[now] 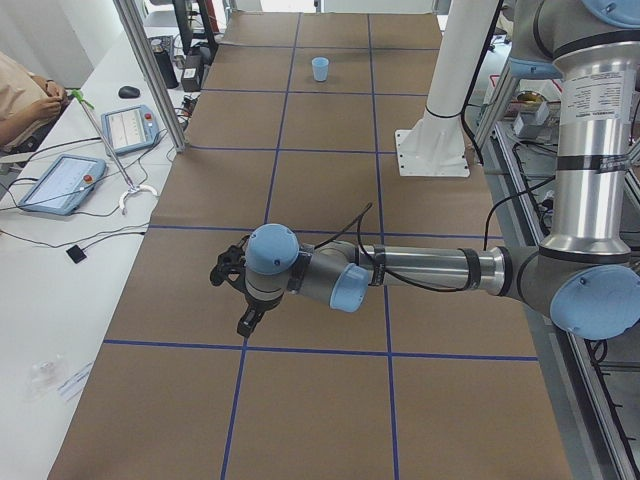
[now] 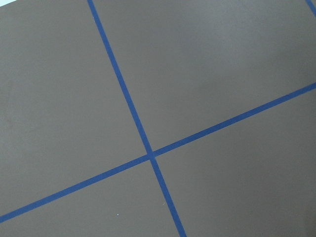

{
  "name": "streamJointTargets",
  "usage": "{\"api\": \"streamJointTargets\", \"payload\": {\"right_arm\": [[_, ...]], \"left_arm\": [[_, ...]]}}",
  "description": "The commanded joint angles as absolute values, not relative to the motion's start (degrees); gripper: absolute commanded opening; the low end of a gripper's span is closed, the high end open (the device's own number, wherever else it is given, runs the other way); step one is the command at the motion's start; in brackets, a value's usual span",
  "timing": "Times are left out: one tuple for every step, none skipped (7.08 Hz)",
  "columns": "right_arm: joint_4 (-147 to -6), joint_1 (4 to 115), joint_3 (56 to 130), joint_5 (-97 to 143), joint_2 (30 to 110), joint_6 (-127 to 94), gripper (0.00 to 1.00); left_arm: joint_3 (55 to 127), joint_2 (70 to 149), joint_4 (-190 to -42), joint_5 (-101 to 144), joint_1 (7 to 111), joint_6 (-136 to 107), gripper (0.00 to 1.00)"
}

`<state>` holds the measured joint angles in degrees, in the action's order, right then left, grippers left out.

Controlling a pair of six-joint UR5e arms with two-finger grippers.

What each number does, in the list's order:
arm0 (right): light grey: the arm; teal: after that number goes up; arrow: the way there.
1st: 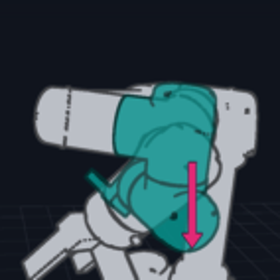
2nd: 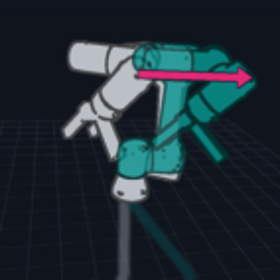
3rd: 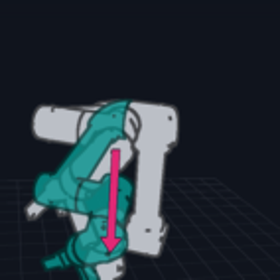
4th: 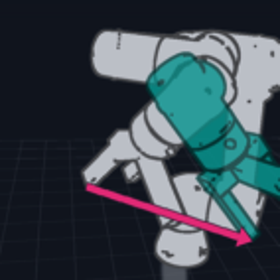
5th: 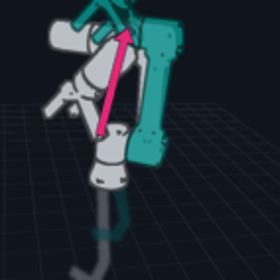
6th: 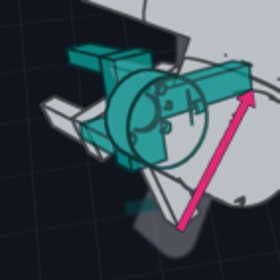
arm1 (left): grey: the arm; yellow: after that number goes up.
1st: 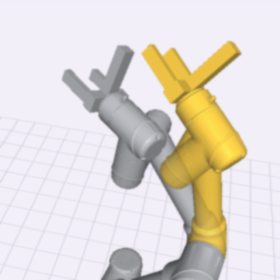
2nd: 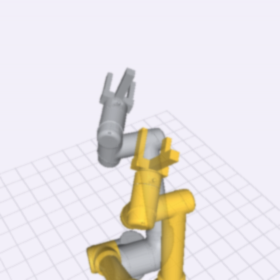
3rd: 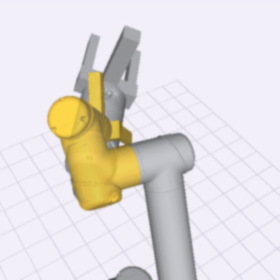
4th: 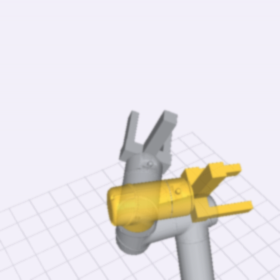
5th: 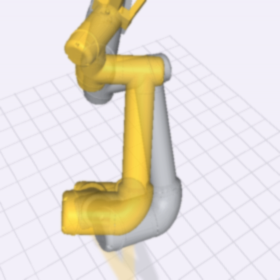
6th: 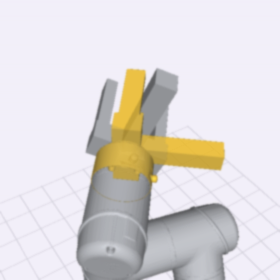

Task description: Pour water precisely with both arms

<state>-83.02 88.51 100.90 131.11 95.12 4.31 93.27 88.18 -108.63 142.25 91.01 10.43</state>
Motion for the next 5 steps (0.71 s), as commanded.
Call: {"api": "streamJointTargets", "payload": {"right_arm": [[-81.1,88.5,100.7,131.0,95.4,4.3,1.00],[-79.6,88.5,100.2,131.1,95.8,4.2,1.00],[-79.5,88.5,100.1,131.1,95.9,4.2,1.00],[-79.5,88.5,100.1,131.2,95.9,4.2,1.00],[-79.5,88.5,100.1,131.3,95.8,4.2,1.00]], "left_arm": [[93.2,88.0,-112.5,146.0,90.9,10.2,1.00],[93.3,88.0,-113.0,146.2,89.7,9.9,1.00],[93.3,87.9,-113.0,147.5,86.9,5.5,1.00],[93.3,87.1,-117.7,147.0,83.4,-3.9,1.00],[93.3,84.9,-127.3,144.3,78.4,-14.7,1.00]]}}
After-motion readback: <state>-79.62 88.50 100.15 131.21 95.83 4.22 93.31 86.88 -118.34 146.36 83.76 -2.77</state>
